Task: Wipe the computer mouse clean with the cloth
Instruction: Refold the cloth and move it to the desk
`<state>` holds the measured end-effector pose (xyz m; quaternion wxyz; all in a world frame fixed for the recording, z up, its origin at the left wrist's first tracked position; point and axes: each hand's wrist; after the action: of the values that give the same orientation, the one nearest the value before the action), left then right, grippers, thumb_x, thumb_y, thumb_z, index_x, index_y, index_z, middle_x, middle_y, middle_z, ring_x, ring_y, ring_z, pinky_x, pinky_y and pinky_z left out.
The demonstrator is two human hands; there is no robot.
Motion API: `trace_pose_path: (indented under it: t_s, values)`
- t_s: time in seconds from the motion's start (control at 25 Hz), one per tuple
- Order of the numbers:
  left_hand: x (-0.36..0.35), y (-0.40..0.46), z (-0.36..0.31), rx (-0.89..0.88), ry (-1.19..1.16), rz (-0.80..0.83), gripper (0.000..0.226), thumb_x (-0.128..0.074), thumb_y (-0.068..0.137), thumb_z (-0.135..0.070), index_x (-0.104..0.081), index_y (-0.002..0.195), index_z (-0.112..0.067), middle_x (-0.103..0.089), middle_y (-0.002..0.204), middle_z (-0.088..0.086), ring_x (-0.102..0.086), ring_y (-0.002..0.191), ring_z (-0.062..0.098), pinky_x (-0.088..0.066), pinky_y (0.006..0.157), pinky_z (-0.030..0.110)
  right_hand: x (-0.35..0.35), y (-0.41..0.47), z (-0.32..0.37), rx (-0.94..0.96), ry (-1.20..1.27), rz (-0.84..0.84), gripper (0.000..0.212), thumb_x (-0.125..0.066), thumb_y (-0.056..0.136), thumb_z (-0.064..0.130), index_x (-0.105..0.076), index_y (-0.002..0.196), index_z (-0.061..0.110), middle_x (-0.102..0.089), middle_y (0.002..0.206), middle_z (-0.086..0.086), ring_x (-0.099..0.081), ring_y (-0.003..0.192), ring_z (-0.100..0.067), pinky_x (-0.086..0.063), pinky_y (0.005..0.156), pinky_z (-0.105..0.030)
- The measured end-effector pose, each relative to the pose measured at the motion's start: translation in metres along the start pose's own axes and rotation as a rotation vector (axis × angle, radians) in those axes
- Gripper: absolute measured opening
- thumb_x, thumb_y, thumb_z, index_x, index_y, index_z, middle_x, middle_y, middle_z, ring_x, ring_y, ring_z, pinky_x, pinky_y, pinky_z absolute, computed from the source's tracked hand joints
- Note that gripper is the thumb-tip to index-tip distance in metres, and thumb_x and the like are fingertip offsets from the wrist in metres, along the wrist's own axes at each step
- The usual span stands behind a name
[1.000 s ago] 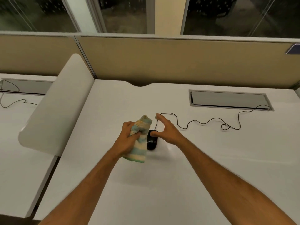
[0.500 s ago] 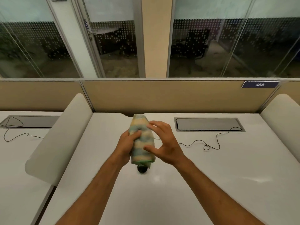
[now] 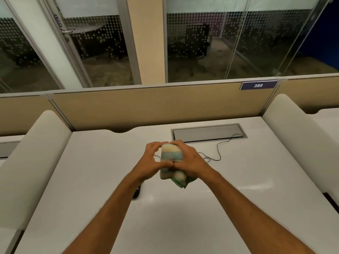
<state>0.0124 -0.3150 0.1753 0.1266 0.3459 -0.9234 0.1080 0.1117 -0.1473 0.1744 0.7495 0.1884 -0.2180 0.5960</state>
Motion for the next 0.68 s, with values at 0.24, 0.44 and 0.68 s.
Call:
trace_pose_path:
  t_s: [0.24,0.44,0.68]
  values:
    - [-0.076,0.056,-0.008,0.040,-0.095,0.026,0.038,-0.075,0.082,-0.040,-0.060,0.116,-0.043,-0.068,0.111,-0.007,-0.072,0.096,0.017,-0.062,0.071,0.030,0.073,-0.016,-0.066,-0.142,0.270,0.086,0.075,-0.079,0.075,0.035,-0.036,0.136,0.044,-0.051,0.125,0.010,-0.064,0.105,-0.015,-0.060,0.075,-0.026]
    - [-0.136,0.114,-0.011,0.098,-0.064,0.020,0.039,-0.076,0.083,-0.038,-0.059,0.118,-0.043,-0.069,0.108,-0.001,-0.072,0.089,0.016,-0.064,0.071,0.033,0.124,-0.016,-0.137,-0.248,0.343,0.020,0.053,-0.073,0.080,0.024,-0.050,0.124,0.040,-0.057,0.121,-0.001,-0.064,0.108,-0.020,-0.062,0.080,-0.037]
    - [-0.203,0.216,-0.007,0.055,0.191,0.128,0.061,-0.074,0.086,-0.038,-0.047,0.141,-0.033,-0.063,0.129,-0.006,-0.059,0.115,0.011,-0.051,0.090,0.029,0.194,0.007,-0.238,-0.394,0.270,-0.308,0.043,-0.064,0.072,0.021,-0.060,0.109,0.042,-0.066,0.108,0.011,-0.065,0.098,-0.010,-0.056,0.074,-0.027]
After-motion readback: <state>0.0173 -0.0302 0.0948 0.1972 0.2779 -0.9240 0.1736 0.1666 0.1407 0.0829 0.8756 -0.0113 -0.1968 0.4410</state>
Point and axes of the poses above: each hand's wrist, its own y-axis towards the middle knuckle, its own x-axis out of the back of the hand, z = x × y
